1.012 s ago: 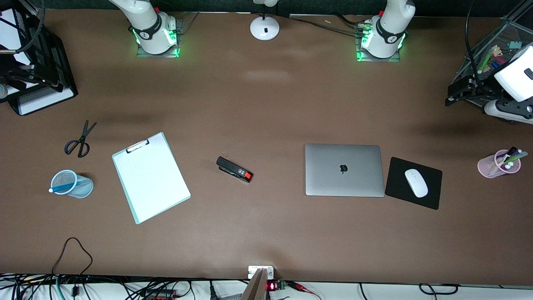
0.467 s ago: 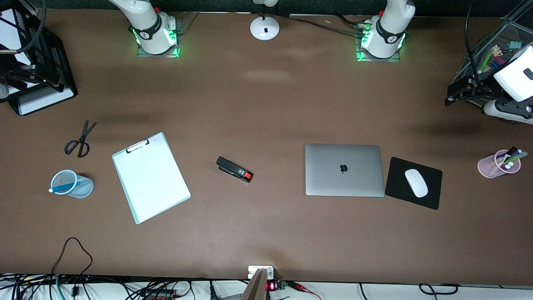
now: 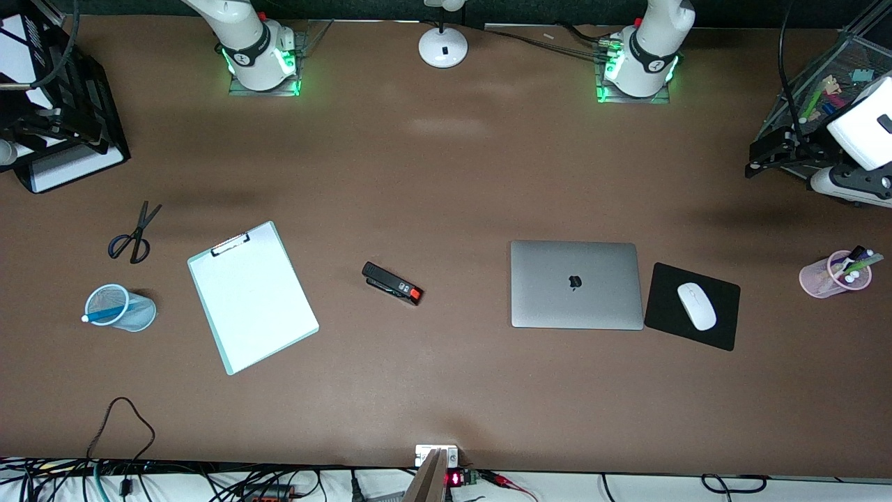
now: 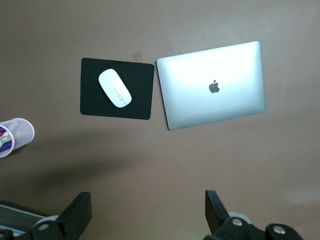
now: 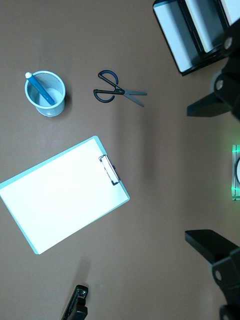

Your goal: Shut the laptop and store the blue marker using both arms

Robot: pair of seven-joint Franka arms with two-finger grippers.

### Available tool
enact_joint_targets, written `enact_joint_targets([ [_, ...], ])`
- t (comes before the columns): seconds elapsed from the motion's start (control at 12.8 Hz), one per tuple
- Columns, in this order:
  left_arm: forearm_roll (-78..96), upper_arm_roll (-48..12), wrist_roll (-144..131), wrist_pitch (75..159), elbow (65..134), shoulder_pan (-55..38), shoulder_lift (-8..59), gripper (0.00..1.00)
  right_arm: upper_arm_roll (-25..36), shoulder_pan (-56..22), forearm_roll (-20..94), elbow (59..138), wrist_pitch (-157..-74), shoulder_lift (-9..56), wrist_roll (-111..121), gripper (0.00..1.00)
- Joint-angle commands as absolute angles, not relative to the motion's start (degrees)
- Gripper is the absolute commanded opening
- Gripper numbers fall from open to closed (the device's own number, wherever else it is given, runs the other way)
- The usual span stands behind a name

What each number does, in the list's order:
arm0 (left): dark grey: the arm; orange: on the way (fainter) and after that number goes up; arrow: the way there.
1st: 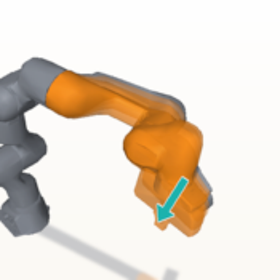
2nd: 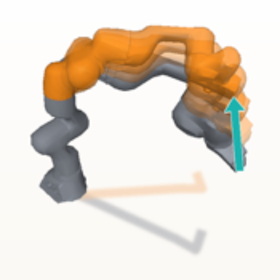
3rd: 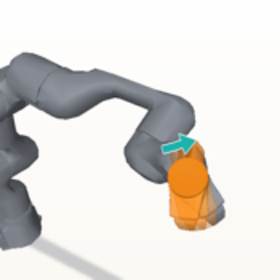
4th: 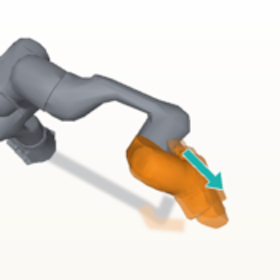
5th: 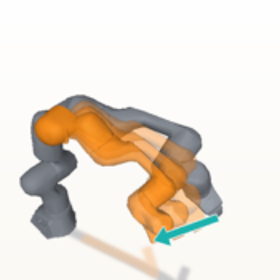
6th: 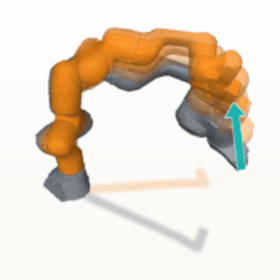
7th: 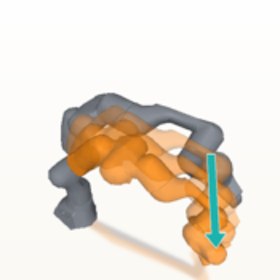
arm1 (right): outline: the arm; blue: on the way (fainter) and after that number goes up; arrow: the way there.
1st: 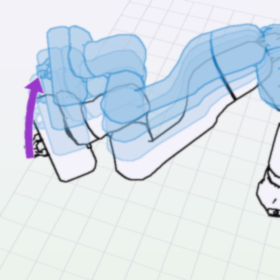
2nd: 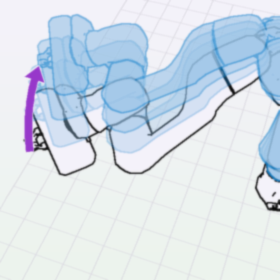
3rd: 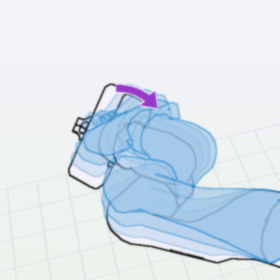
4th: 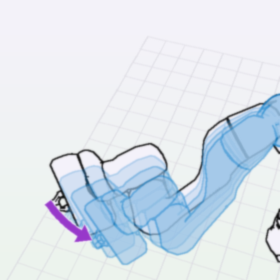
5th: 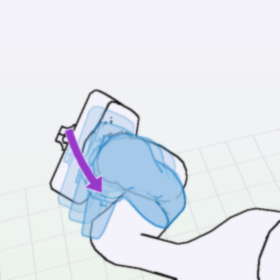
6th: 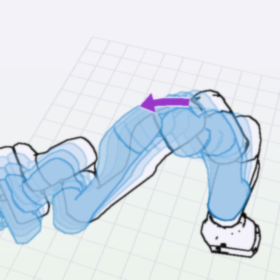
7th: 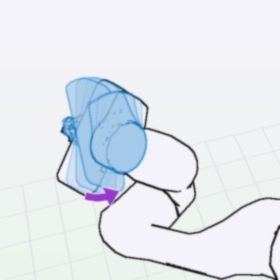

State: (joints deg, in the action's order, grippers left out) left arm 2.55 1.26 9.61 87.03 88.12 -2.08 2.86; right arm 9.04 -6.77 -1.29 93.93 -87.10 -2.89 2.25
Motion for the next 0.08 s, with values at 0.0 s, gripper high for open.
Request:
enact_joint_targets([
  [0.0, 3.3, 1.1, 9.8, 85.8, 86.1, -1.8, 3.9, 1.00, 9.0, -7.2, -1.8, 94.9, -87.0, -4.3, 1.1, 1.00],
])
